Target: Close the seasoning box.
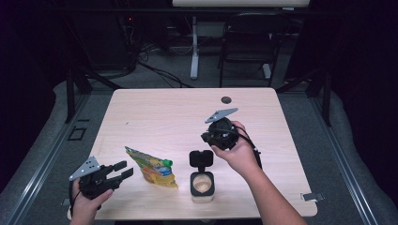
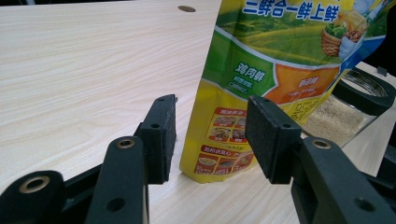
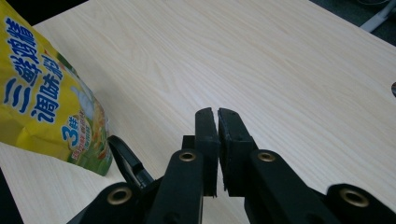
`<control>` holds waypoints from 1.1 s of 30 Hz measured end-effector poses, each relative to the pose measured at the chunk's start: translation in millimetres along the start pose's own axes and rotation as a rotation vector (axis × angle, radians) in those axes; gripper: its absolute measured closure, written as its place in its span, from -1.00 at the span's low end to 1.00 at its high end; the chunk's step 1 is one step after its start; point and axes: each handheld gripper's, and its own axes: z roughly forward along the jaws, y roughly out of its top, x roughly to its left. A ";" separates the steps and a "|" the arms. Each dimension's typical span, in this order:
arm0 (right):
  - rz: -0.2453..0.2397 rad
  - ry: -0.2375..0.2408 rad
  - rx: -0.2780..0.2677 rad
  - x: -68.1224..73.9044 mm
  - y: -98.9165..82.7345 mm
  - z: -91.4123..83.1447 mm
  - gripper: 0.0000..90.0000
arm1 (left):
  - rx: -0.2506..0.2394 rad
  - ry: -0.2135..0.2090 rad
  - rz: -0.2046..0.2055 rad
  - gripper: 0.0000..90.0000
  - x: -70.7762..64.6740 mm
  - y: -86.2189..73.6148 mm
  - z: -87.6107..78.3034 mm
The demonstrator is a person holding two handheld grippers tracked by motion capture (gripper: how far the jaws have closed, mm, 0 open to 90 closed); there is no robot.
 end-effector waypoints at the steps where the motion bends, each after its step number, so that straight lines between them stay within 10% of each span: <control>1: 0.001 0.000 0.002 0.1 -0.7 0.5 0.93 | 0.000 0.000 0.000 0.19 0.1 0.0 -0.1; 33: -0.007 0.030 0.003 10.8 -19.1 2.1 0.95 | -0.005 0.005 -0.006 0.20 1.0 0.2 -1.9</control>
